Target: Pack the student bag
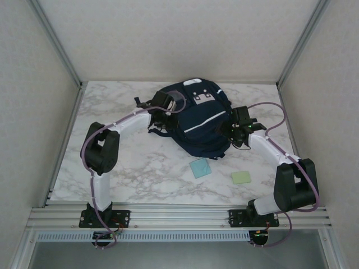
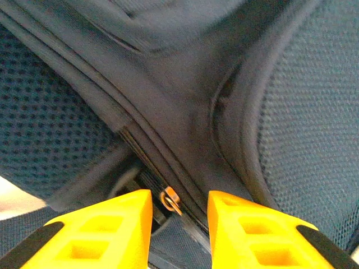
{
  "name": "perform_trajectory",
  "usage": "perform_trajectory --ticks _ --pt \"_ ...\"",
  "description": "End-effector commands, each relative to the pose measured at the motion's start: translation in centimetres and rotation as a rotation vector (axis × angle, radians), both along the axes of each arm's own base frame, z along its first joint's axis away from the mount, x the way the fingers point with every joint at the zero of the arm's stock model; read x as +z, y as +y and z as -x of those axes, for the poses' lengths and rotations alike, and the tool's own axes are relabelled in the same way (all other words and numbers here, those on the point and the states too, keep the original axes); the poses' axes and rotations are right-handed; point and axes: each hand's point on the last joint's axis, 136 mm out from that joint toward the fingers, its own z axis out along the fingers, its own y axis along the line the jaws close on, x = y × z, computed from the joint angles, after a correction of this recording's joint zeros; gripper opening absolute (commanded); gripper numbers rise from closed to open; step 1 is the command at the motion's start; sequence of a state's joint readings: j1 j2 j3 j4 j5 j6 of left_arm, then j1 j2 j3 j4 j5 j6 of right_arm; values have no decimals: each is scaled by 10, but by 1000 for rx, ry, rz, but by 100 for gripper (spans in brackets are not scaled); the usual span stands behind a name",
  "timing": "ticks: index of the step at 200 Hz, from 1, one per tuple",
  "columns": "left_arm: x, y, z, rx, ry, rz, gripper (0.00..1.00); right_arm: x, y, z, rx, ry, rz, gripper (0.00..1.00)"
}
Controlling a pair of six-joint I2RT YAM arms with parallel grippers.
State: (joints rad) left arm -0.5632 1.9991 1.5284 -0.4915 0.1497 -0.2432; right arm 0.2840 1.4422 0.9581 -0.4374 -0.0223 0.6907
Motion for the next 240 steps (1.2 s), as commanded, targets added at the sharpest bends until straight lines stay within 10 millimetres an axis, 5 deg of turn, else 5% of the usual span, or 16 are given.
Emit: perform_trajectory --ticks 1,93,138,168,181,213,240 --pt "-16 12 19 -18 46 -97 31 1 -3 -1 11 -11 21 75" --pt "-61 26 29 -13 169 -268 24 1 -4 -1 9 -12 31 75" --pt "-57 18 27 -37 174 -241 0 -7 -29 -1 -68 14 106 84" --pt "-43 12 40 -74 185 -209 0 -28 -17 -4 -46 56 43 85" --pt "-35 7 50 -96 195 -179 0 -39 -3 -7 -26 58 -34 76" --pt "-25 -8 89 -182 253 -111 0 -49 35 -18 12 12 -203 29" --pt "-18 -16 125 -277 299 -110 0 -47 43 -25 1 -13 -219 13"
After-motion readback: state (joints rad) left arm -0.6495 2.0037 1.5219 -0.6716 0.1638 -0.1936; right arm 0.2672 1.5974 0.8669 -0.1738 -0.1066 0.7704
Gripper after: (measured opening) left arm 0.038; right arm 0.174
